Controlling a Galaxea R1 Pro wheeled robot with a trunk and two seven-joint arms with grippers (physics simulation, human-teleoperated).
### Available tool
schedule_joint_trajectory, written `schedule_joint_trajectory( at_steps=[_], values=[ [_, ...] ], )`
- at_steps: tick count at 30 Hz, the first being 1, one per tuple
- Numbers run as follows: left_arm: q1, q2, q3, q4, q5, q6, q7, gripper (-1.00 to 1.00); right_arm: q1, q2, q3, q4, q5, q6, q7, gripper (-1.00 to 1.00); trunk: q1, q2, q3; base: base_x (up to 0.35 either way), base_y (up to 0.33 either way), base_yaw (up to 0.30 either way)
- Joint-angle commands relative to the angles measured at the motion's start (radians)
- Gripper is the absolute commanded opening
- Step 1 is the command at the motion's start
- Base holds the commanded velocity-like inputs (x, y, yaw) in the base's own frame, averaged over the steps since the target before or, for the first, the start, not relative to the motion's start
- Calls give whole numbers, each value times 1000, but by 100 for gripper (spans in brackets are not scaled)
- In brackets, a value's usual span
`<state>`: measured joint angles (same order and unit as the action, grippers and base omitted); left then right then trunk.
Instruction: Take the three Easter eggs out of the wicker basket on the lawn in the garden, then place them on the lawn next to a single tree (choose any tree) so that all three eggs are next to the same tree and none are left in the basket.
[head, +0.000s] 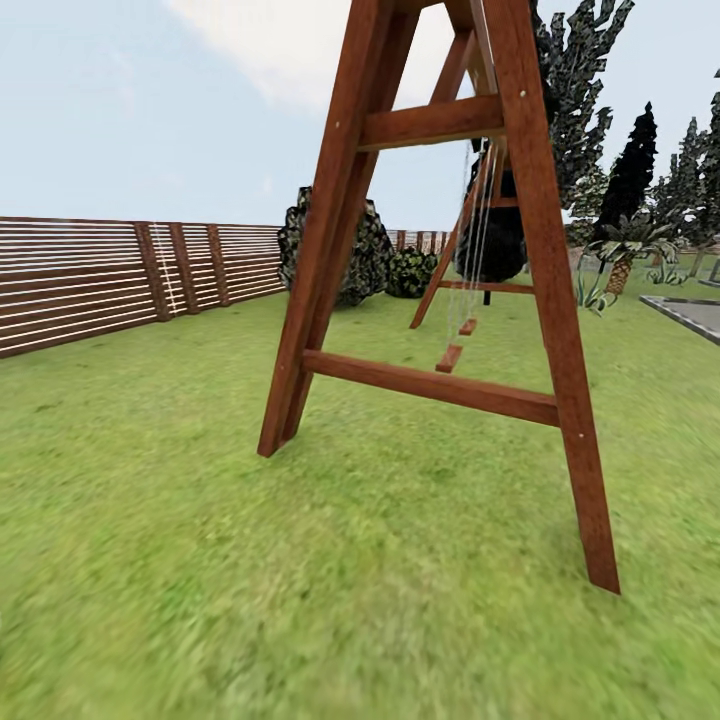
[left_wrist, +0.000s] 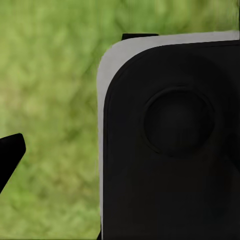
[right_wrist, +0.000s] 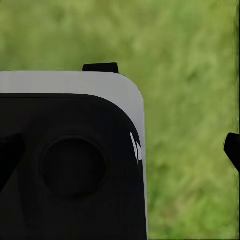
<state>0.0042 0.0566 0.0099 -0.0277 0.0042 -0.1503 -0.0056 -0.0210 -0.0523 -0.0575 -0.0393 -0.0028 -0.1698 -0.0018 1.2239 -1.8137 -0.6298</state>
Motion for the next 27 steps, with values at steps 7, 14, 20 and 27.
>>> schedule_joint_trajectory(
  at_steps=[7,14,20,27],
  values=[
    [0,0,1,-1,0,-2,-1,100,-1,0,-5,1,0,-4,0,100,0,0,-1,256,-196,0],
    [0,0,1,-1,0,-2,-1,100,-1,0,-5,1,0,-4,0,100,0,0,-1,208,-236,0],
    [0,0,1,-1,0,-2,-1,100,-1,0,-5,1,0,-4,0,100,0,0,-1,186,-251,0],
    [0,0,1,-1,0,-2,0,100,-1,0,-5,1,0,-4,0,100,0,0,-1,140,-264,0]
  ],
)
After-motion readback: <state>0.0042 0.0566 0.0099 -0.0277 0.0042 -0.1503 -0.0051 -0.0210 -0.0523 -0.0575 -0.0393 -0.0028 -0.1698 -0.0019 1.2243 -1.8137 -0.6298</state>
